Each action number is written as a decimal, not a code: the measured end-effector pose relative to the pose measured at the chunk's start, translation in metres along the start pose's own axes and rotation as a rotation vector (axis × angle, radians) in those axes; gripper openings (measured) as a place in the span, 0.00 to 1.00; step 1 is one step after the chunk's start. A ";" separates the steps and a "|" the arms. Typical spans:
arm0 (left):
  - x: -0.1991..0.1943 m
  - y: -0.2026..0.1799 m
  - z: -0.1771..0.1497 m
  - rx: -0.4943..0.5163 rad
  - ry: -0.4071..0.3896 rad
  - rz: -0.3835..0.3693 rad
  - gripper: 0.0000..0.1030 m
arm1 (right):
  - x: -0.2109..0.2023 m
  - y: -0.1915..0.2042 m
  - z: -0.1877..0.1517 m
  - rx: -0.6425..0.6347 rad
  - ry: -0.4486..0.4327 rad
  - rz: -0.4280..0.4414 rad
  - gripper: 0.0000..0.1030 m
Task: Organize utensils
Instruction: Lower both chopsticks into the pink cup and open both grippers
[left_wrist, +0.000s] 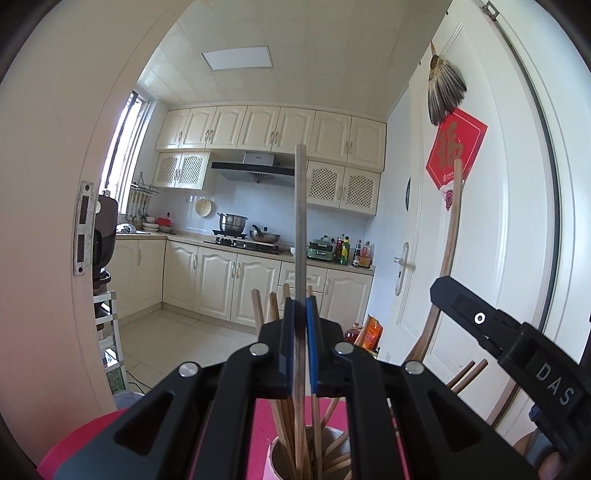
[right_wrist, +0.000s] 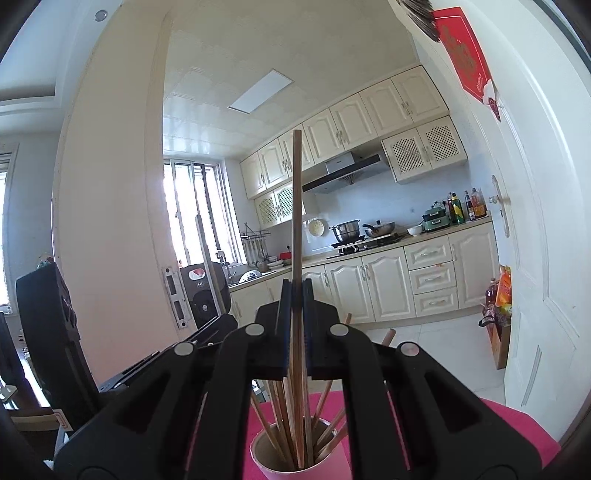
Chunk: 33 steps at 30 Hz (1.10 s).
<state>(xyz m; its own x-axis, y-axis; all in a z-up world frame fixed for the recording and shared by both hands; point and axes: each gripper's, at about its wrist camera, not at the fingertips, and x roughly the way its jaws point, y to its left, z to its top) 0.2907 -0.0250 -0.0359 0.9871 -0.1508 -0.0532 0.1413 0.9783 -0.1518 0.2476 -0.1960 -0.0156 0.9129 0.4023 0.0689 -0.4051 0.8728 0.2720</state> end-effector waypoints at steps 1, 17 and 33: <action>0.000 0.000 0.000 0.002 0.007 -0.002 0.11 | 0.000 0.000 -0.001 -0.004 0.005 -0.001 0.06; -0.019 0.008 0.002 0.086 0.058 0.111 0.53 | -0.004 0.002 -0.008 -0.032 0.067 -0.029 0.06; -0.038 0.016 0.002 0.116 0.103 0.161 0.57 | 0.000 0.004 -0.024 -0.070 0.188 -0.072 0.06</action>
<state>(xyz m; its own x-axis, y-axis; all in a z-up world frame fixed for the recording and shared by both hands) 0.2555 -0.0032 -0.0347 0.9856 0.0007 -0.1693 -0.0040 0.9998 -0.0191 0.2448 -0.1857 -0.0378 0.9170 0.3769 -0.1309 -0.3474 0.9156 0.2023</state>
